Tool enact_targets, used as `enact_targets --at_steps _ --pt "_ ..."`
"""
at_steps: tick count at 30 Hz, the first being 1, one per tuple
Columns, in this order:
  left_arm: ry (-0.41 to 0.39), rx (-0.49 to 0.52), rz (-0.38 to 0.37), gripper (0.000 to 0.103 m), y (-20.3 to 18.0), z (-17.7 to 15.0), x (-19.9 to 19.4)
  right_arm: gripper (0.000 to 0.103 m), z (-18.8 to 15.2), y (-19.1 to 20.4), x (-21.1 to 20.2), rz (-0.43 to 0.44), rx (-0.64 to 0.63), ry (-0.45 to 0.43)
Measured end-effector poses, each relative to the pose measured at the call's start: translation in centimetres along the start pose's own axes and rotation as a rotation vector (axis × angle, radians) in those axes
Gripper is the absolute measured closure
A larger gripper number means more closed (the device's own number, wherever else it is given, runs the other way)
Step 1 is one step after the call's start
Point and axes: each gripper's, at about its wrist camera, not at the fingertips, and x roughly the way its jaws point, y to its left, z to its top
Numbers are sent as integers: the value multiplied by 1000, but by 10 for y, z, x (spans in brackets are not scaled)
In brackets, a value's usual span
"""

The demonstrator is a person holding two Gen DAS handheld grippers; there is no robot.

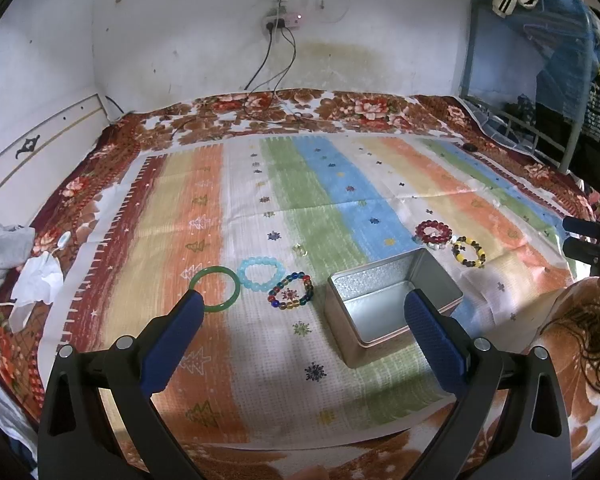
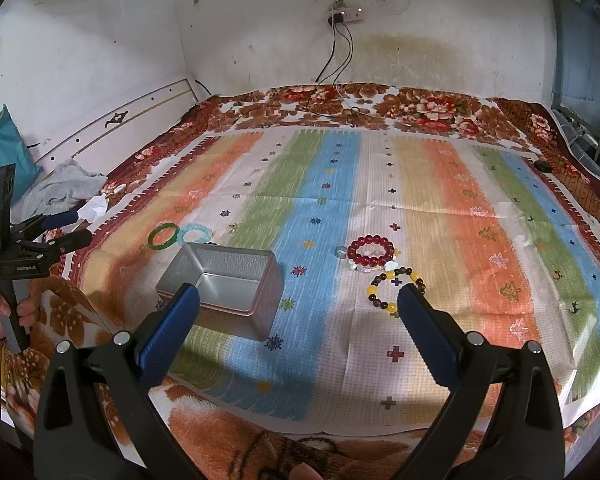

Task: Organize jewelry
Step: 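Move both tools toward the bracelets on the bedspread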

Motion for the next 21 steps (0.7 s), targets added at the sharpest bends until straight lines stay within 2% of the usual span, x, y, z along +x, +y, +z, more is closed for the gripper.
enact_targets --at_steps 9,14,21 --pt "16 -14 -10 5 5 -9 4 5 -3 -1 4 6 9 14" --pt "75 -69 -21 5 16 -7 21 5 2 -6 12 -15 39 50" --pt "98 -137 -53 5 26 0 25 5 8 -11 20 -19 56 71"
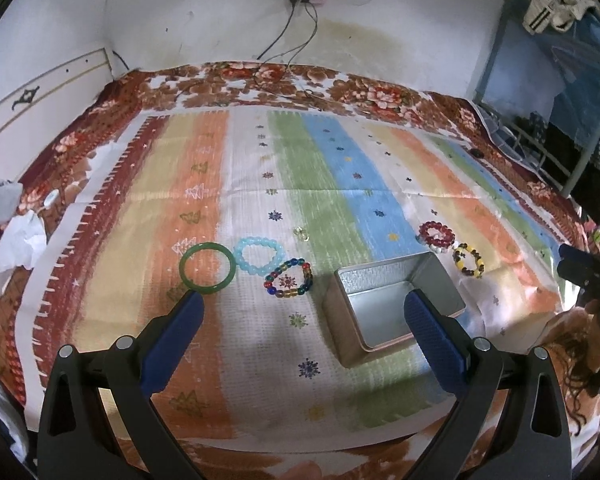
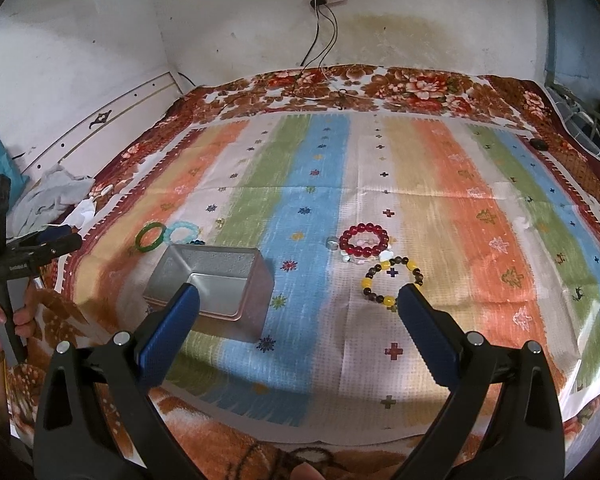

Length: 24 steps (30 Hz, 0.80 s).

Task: Organize jewelry
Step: 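Move both tools toward the bracelets on the bedspread, then grasp the green jade bangle with the left tool while the right tool grasps the red bead bracelet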

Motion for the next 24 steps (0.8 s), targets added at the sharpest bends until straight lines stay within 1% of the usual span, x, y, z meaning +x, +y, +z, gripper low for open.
enact_targets --at_steps 5,7,10,14,16,20,22,24 --pt "8 -27 -17 5 5 5 5 5 6 -3 5 -22 16 17" --pt "26 -39 -21 5 7 8 12 5 9 -6 9 -26 27 22" --pt "76 -64 24 5 11 13 26 5 14 -11 16 -22 40 24" --pt "111 -87 45 5 15 18 38 5 21 -13 26 -20 48 30" --pt "122 -95 53 5 18 21 43 5 25 -16 32 -16 59 35" --pt "103 -124 79 5 30 30 50 5 32 -29 45 -17 108 41" --pt "115 -138 63 5 36 34 57 5 36 -36 54 -23 128 59" --pt "134 -150 81 5 42 38 65 5 40 -41 64 -35 145 82"
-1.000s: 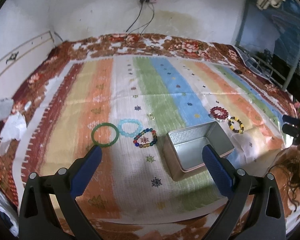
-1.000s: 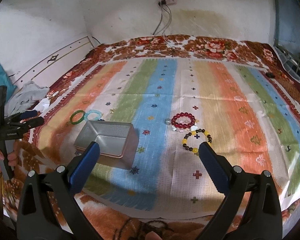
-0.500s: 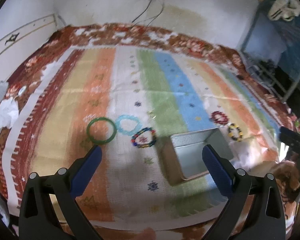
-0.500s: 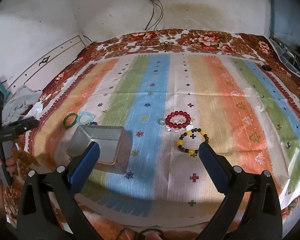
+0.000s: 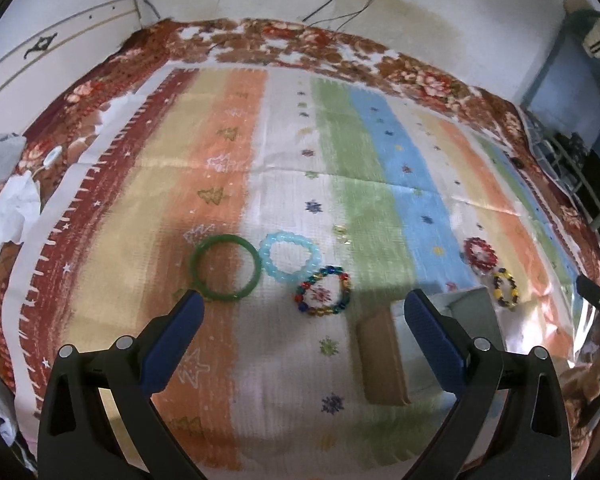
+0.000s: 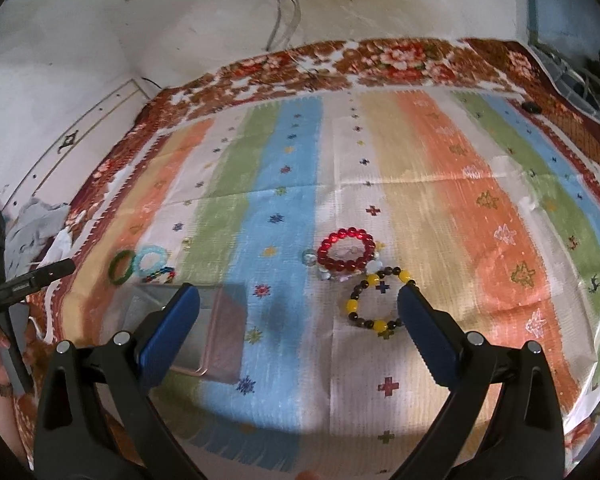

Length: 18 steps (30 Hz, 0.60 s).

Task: Organize jewelry
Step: 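Grasp the green jade bangle with the left tool while the right tool grasps the red bead bracelet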

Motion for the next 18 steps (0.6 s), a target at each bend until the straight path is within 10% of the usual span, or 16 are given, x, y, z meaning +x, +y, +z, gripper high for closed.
enact_targets --at_steps 10,18 --pt "151 -77 71 6 31 19 42 5 15 -16 37 -39 18 90" --pt "238 -99 89 28 43 31 71 5 27 -18 74 -90 8 193"
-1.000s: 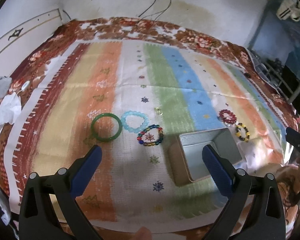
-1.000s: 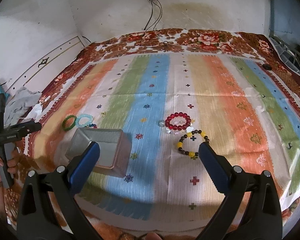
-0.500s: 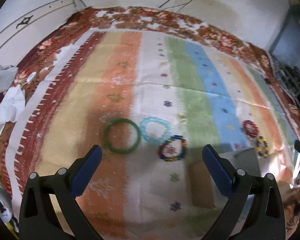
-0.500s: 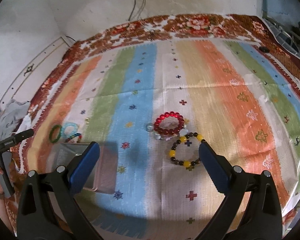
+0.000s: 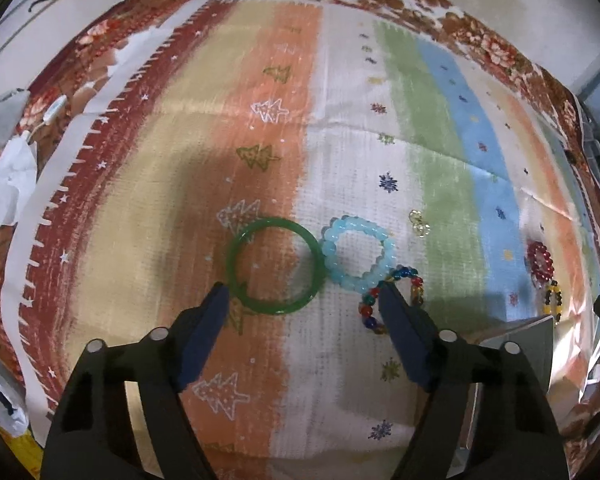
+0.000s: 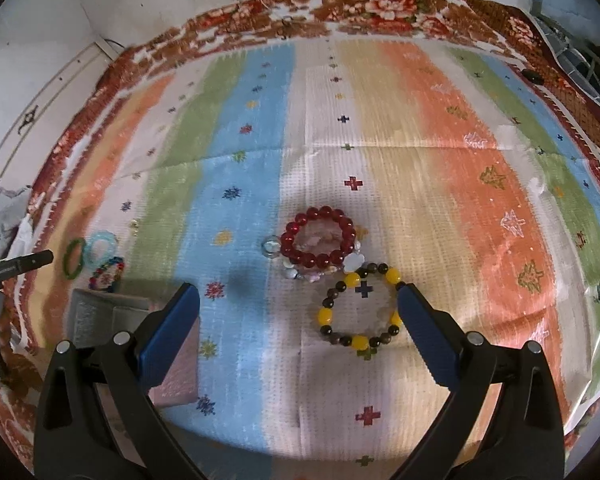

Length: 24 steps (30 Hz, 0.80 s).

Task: Organize jewelry
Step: 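Grasp the green jade bangle with the left tool while the right tool grasps the red bead bracelet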

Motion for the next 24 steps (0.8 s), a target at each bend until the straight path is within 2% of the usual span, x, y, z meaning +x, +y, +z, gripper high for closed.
enact_targets --at_steps 4,7,9,12,17,24 --pt "20 -24 -11 28 4 8 8 6 12 -7 16 -1 39 38" --pt "40 -59 -26 39 10 16 16 6 22 -12 29 -7 64 65" --pt "62 -72 -10 47 13 21 25 6 29 -13 37 -15 66 78" --pt "102 -82 -11 50 15 27 38 14 36 -16 50 -24 79 109" --pt "115 -94 -15 50 15 36 48 15 48 -26 67 -26 99 138" --pt "141 -135 19 54 21 49 66 34 58 -41 100 0 161 215"
